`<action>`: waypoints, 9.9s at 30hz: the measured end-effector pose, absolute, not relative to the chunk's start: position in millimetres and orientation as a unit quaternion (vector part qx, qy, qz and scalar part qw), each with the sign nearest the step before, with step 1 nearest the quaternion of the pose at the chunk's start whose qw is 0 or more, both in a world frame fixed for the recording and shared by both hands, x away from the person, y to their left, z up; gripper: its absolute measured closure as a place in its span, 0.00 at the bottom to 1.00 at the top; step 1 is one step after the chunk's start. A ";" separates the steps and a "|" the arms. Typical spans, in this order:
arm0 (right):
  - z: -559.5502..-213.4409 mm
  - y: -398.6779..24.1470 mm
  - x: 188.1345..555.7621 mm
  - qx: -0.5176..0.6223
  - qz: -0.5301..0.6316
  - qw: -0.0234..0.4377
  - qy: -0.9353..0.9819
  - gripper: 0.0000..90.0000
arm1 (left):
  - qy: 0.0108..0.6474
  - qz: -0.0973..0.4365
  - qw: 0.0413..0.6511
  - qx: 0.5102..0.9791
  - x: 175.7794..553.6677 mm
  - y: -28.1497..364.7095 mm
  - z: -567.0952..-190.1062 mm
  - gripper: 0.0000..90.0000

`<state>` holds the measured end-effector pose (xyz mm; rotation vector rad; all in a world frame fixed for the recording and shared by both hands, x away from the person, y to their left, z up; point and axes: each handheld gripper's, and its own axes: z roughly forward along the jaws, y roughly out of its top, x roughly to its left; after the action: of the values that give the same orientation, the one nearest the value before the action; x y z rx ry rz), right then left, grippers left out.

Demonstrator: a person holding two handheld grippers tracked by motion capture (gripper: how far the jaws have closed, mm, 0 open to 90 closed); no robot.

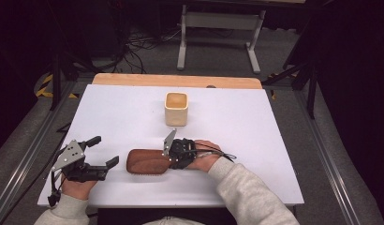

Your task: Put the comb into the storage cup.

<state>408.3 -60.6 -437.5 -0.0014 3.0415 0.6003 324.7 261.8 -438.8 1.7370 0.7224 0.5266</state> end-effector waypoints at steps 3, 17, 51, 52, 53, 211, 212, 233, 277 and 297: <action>-437.0 -61.6 407.2 -0.001 0.195 0.025 0.981 0.80 | 0.307 0.222 0.561 0.736 324.7 262.0 -438.9 0.06; -427.0 -66.7 400.1 -0.001 0.243 0.046 0.969 0.80 | 0.306 0.223 0.560 0.736 324.3 262.4 -438.7 0.07; -388.6 -120.1 369.6 0.078 0.433 0.157 0.884 0.80 | 0.284 0.208 0.579 0.736 328.3 255.1 -441.2 0.00; -388.7 -121.4 369.1 0.082 0.436 0.159 0.882 0.80 | 0.287 0.210 0.572 0.739 329.0 254.4 -441.6 0.00; -389.1 -123.9 368.6 0.088 0.442 0.164 0.877 0.80 | 0.289 0.212 0.567 0.741 329.8 253.7 -442.3 0.00; -404.7 -200.5 360.2 0.204 0.551 0.190 0.786 0.03 | 0.207 0.149 0.554 0.792 398.3 135.7 -266.1 0.60; -404.8 -201.5 360.3 0.205 0.549 0.190 0.788 0.03 | 0.208 0.151 0.552 0.793 399.5 134.7 -264.5 0.60; -406.2 -206.0 363.3 0.212 0.558 0.175 0.783 0.04 | 0.224 0.197 0.552 0.779 415.4 126.1 -253.8 0.60; -407.1 -209.2 365.6 0.216 0.561 0.169 0.781 0.04 | 0.299 0.260 0.533 0.748 460.6 110.5 -267.9 0.60; -407.7 -210.4 365.7 0.218 0.559 0.168 0.782 0.04 | 0.334 0.232 0.517 0.754 481.8 107.9 -296.1 0.59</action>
<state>365.7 -210.4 -407.7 0.6210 2.2254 1.5888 481.8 107.9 -296.1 1.8093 0.8010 0.5580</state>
